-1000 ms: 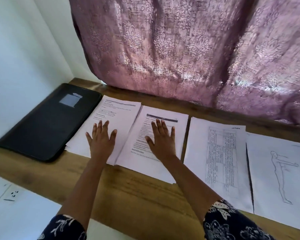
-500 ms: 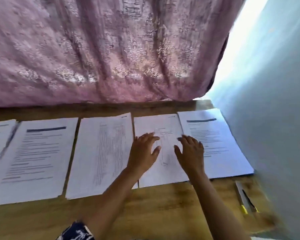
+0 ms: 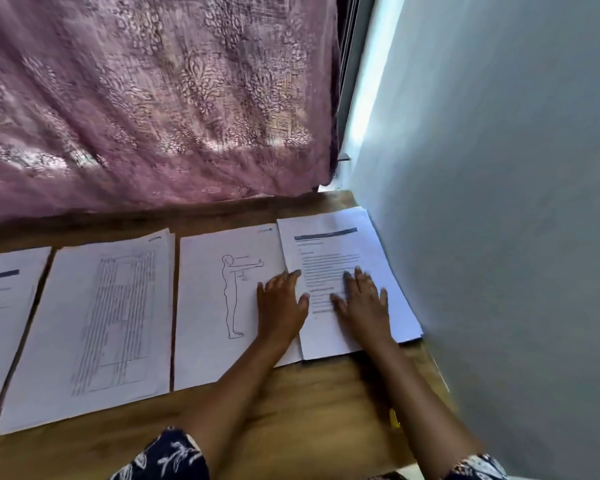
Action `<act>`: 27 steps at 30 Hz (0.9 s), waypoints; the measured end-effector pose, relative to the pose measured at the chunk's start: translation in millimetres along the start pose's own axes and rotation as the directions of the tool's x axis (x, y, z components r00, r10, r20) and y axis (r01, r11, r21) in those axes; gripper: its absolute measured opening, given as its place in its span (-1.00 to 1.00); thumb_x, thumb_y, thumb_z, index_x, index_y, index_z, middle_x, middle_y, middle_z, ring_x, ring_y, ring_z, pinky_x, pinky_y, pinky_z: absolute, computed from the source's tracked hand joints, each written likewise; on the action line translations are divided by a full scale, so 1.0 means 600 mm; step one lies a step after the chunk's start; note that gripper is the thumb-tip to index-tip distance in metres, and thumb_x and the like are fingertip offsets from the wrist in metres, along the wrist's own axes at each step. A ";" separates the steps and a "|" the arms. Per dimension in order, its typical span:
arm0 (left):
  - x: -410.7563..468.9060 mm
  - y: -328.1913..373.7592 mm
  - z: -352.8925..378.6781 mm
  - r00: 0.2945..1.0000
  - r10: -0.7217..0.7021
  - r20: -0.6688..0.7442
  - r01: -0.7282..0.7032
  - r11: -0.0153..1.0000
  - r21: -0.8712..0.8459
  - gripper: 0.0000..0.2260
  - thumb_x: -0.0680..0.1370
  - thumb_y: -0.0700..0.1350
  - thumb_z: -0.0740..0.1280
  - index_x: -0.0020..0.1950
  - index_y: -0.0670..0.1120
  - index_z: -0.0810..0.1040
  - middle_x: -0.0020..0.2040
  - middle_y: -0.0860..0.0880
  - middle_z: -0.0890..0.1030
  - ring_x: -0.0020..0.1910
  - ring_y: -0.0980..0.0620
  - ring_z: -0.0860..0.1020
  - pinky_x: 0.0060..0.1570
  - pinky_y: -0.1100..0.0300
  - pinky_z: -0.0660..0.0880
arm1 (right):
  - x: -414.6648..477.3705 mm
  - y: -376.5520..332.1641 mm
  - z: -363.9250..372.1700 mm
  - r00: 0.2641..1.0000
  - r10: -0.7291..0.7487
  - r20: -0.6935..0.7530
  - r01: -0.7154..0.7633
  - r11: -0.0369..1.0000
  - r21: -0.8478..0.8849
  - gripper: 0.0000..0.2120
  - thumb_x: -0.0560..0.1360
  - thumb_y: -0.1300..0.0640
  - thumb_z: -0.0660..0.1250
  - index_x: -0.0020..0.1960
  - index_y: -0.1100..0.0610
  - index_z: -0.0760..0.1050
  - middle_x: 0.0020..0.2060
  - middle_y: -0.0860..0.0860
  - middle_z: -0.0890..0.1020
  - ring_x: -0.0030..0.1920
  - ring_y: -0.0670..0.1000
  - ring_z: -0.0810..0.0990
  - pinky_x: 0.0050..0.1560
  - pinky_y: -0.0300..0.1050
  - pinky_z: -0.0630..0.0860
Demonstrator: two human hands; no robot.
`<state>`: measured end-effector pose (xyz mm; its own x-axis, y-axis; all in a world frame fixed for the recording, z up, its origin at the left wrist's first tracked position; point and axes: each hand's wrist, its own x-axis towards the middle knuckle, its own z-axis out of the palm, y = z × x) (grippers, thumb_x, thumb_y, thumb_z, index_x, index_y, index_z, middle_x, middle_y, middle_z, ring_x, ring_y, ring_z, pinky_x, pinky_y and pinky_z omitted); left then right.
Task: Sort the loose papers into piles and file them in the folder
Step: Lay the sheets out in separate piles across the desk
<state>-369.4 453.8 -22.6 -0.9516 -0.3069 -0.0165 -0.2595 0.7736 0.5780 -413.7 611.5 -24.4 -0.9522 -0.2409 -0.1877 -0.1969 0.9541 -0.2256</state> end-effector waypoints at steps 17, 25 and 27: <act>-0.008 0.038 -0.020 0.959 0.062 -0.275 -0.173 0.900 -0.401 -0.63 0.55 -0.29 0.33 0.34 -0.09 0.49 0.23 -0.07 0.60 0.08 -0.06 0.63 0.07 0.09 0.60 | 0.007 0.025 0.003 0.969 0.050 -0.242 0.066 0.890 0.451 -0.37 0.58 -0.04 0.25 0.53 0.16 0.10 0.54 0.11 0.07 0.54 0.10 0.02 0.50 0.07 -0.08; -0.026 -0.058 -0.177 0.938 -0.223 -0.267 -0.032 0.710 -0.703 -0.58 0.56 -0.13 0.36 0.40 0.02 0.39 0.16 0.05 0.59 -0.04 0.20 0.61 -0.17 0.42 0.55 | 0.033 -0.053 -0.085 0.969 0.189 -0.160 0.032 0.546 0.837 -0.56 0.52 0.05 0.38 0.35 0.12 0.41 0.16 0.09 0.59 0.17 0.10 0.55 0.21 0.02 0.46; -0.041 -0.107 -0.224 0.908 -0.299 -0.293 0.010 0.715 -0.699 -0.65 0.56 -0.11 0.37 0.34 0.01 0.45 0.10 0.12 0.59 -0.07 0.22 0.60 -0.19 0.43 0.54 | 0.030 -0.114 -0.084 0.981 0.097 -0.167 0.098 0.495 0.863 -0.87 0.51 0.14 0.39 0.05 0.10 0.56 -0.05 0.09 0.65 -0.04 0.12 0.62 -0.02 0.02 0.56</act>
<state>-307.3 337.4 50.2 -0.7381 -0.6728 0.0513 -0.0801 0.1629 0.9834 -429.0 550.9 35.7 -0.9924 -0.1139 -0.0466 0.0110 0.2951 -0.9554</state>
